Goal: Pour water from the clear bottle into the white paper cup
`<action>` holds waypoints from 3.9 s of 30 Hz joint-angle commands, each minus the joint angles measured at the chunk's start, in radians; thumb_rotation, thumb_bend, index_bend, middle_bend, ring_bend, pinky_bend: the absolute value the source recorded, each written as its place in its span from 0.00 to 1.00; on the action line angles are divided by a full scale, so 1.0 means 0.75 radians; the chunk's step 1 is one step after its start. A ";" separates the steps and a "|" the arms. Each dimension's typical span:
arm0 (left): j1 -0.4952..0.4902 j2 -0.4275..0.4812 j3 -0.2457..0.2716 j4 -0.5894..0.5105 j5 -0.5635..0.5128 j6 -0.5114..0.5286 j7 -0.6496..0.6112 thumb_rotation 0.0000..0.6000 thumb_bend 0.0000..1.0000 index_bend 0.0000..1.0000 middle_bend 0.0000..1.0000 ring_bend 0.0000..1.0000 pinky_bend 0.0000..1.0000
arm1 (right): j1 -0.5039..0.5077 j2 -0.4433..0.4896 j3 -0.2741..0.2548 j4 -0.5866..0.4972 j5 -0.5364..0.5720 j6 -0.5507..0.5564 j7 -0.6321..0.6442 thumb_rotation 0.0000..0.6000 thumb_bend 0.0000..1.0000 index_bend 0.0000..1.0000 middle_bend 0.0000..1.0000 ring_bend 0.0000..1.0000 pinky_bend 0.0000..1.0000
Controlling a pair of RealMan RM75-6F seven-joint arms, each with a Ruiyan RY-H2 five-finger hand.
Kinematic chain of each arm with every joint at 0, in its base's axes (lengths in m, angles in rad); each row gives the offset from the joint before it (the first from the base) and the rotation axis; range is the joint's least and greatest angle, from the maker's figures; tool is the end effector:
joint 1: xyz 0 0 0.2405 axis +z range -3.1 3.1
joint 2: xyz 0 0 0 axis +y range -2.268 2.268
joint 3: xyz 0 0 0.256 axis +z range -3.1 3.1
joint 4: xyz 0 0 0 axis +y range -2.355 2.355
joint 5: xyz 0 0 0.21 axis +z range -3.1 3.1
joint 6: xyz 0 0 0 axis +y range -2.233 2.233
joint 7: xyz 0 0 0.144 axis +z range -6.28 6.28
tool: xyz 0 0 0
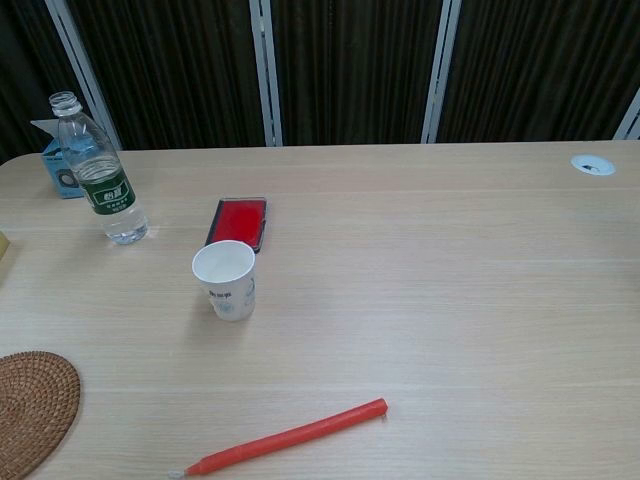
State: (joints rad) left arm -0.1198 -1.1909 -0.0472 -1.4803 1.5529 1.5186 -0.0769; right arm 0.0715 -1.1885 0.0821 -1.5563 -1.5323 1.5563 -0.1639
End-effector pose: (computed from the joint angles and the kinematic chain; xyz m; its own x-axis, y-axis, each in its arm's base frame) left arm -0.3152 0.1929 0.1492 0.3801 -0.0423 0.9240 0.9198 -0.0881 -0.3824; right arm -0.3076 -0.1832 0.1541 0.5249 0.0979 0.8455 -0.8490 -0.0106 0.5282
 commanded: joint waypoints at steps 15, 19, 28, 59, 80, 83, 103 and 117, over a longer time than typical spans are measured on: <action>-0.264 -0.063 -0.129 0.171 -0.179 -0.468 -0.635 1.00 0.00 0.00 0.00 0.00 0.00 | 0.024 0.002 0.016 -0.013 0.037 -0.052 -0.002 1.00 0.00 0.00 0.00 0.00 0.00; -0.429 -0.155 -0.206 0.301 -0.273 -0.719 -0.795 1.00 0.00 0.00 0.00 0.00 0.00 | 0.042 -0.003 0.038 -0.022 0.103 -0.102 -0.038 1.00 0.00 0.00 0.00 0.00 0.00; -0.556 -0.304 -0.250 0.489 -0.362 -0.888 -0.837 1.00 0.00 0.00 0.00 0.00 0.00 | 0.055 -0.006 0.071 0.003 0.201 -0.147 -0.054 1.00 0.00 0.00 0.00 0.00 0.00; -0.800 -0.705 -0.321 1.140 -0.413 -1.114 -1.044 1.00 0.00 0.00 0.00 0.00 0.00 | 0.094 -0.021 0.105 0.080 0.331 -0.234 -0.074 1.00 0.00 0.00 0.00 0.00 0.00; -0.880 -0.853 -0.350 1.373 -0.406 -1.179 -1.282 1.00 0.33 0.52 0.42 0.19 0.24 | 0.105 -0.020 0.106 0.105 0.365 -0.264 -0.062 1.00 0.00 0.00 0.00 0.00 0.00; -0.882 -0.866 -0.358 1.391 -0.411 -1.180 -1.314 1.00 0.35 0.56 0.45 0.23 0.28 | 0.106 -0.020 0.105 0.105 0.368 -0.266 -0.061 1.00 0.00 0.00 0.00 0.00 0.00; -0.842 -0.702 -0.245 1.182 -0.245 -0.911 -1.142 1.00 0.55 0.66 0.53 0.30 0.38 | 0.105 -0.002 0.097 0.075 0.364 -0.265 -0.043 1.00 0.00 0.00 0.00 0.00 0.00; -0.855 -0.549 -0.101 0.977 -0.080 -0.724 -0.432 1.00 0.60 0.67 0.53 0.30 0.39 | 0.104 0.012 0.092 0.051 0.354 -0.259 -0.035 1.00 0.00 0.00 0.00 0.00 0.00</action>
State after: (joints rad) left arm -0.7582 -1.6316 -0.1481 -0.7023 1.4674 0.9482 -0.4758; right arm 0.1497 -1.1797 0.1515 -1.5180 -1.2665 1.3618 -0.1901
